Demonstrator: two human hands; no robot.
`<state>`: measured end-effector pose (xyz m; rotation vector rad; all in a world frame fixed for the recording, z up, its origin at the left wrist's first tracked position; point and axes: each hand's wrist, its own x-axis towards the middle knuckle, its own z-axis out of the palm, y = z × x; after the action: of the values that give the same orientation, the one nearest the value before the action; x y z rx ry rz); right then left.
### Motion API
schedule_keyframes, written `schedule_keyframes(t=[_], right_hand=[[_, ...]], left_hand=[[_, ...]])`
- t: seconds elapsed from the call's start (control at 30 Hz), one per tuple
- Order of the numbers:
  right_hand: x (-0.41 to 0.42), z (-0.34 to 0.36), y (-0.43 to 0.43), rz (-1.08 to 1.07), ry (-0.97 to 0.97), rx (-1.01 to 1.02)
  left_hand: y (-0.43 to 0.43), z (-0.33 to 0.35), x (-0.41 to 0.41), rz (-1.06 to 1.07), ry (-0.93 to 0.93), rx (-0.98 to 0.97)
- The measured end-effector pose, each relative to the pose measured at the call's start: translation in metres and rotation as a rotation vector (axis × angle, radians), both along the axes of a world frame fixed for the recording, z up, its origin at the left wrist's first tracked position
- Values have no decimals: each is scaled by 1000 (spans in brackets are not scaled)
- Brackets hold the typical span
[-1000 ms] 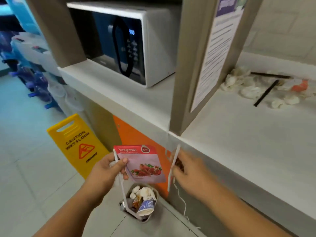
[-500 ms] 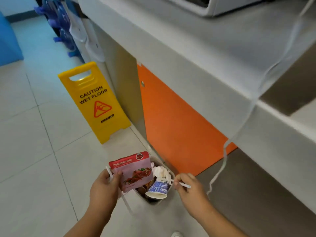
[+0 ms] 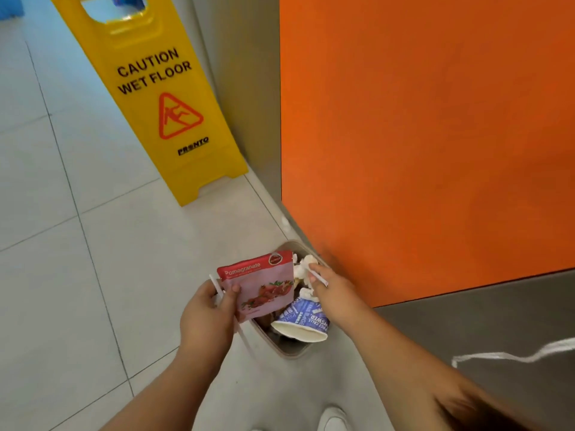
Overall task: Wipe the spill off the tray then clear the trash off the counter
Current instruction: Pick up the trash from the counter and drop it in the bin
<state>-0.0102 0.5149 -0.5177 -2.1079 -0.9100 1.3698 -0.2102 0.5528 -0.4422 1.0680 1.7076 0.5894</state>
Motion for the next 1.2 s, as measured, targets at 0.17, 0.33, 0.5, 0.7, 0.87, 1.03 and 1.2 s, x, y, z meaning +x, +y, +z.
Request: schedule_keyframes(t=[0.17,0.33,0.5,0.7,0.87,1.03,1.2], right_hand=[[0,2,3,-19,-146,66],[-1,25,-26,-109,-84,537],[5,25,-15,-45,-80,474],[15,42,-11,-90,-377,810],[8,25,-4,42,-445,564],[1,0,2,533,-606,120],[-7,-24,-5,745,-686,-272]], left_hand=[[5,-18,11,-51,-17,2],[5,-22,28,-124,-77,-4],[9,-23,42,-157,-117,-10],[9,-32,28,-44,-135,-42],[-3,-38,15,-20,-114,-40],[-6,-42,16,9,-148,-72],[-7,-47,22,47,-180,-170]])
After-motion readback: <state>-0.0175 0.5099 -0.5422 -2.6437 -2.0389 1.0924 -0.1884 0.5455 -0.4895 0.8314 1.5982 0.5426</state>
